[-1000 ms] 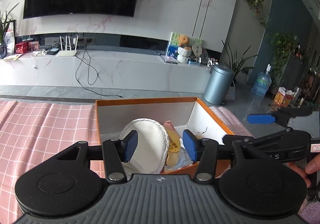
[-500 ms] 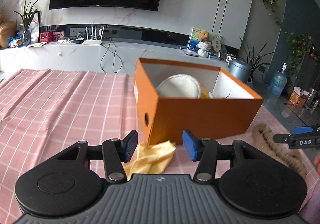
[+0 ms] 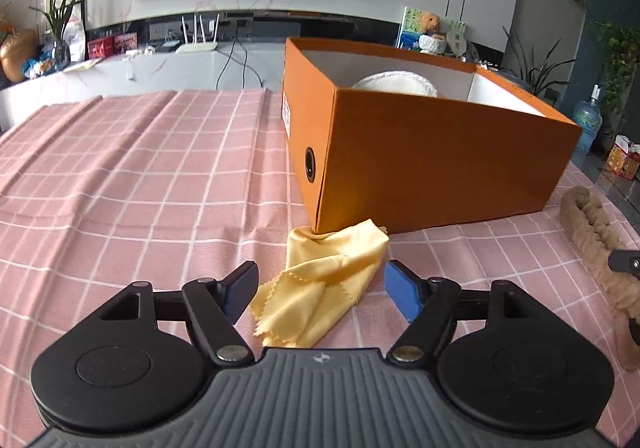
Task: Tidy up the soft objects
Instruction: 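Move the left tool to the yellow cloth while the right tool reaches the brown braided loop, then grasp the yellow cloth with the left tool while the right tool grasps the brown braided loop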
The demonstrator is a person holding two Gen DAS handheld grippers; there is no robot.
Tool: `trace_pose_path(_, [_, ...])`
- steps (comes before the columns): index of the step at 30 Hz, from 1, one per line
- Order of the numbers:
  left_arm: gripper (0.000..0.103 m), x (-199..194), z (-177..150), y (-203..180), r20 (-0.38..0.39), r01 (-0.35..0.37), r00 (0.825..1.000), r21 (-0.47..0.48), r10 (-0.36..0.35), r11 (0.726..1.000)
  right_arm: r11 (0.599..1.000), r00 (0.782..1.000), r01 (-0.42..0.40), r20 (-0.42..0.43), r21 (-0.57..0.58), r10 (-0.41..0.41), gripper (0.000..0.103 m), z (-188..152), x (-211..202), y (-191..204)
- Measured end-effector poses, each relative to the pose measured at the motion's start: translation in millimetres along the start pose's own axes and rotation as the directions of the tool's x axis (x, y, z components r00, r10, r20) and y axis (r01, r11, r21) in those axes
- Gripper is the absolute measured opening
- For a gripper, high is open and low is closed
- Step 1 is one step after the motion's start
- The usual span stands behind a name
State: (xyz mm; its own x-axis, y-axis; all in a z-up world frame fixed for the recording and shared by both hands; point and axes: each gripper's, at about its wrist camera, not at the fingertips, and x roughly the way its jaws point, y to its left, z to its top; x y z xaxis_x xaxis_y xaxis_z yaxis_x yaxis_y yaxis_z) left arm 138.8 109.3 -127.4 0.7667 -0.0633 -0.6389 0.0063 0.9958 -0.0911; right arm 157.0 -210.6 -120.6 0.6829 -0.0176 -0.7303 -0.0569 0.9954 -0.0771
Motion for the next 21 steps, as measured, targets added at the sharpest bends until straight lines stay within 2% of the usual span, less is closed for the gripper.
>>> trace_pose_path(7, [0.085,24.8,1.4,-13.4,-0.019,-0.021,1.000,0.013,0.022,1.000,0.999,0.999,0.030,-0.025,0.035,-0.029,0.096,-0.4,16.8,-12.1])
trace_pose_path(11, [0.073,31.4,-0.8,-12.3,-0.026,-0.041,0.999,-0.001,0.041,0.999,0.997,0.999,0.026,-0.038,0.073,-0.023,0.096,0.4,25.0,-20.5])
trace_pose_path(14, [0.055,33.4,1.4,-11.8,-0.014,-0.028,1.000,0.006,0.028,1.000,0.996,0.999,0.013,-0.047,0.093,-0.009,0.096,-0.5,30.7,-22.9])
trace_pose_path(16, [0.032,33.0,1.3,-11.4,-0.005,-0.016,1.000,0.011,0.016,1.000,0.995,0.999,0.006,-0.047,0.097,-0.002,0.096,-1.1,33.8,-22.7])
trace_pose_path(17, [0.027,32.6,1.1,-11.2,-0.004,-0.016,1.000,0.013,0.016,1.000,0.995,0.999,0.006,-0.046,0.097,-0.002,0.096,-1.2,35.2,-22.2])
trace_pose_path(18, [0.012,33.1,2.1,-11.4,-0.005,-0.007,1.000,0.010,0.007,1.000,0.995,0.999,0.006,-0.044,0.097,-0.002,0.096,-1.2,35.8,-21.8])
trace_pose_path(21, [0.007,27.4,0.3,-9.1,0.004,0.005,1.000,-0.006,-0.005,1.000,0.995,0.999,-0.001,-0.042,0.102,0.006,0.096,-1.0,37.5,-22.3])
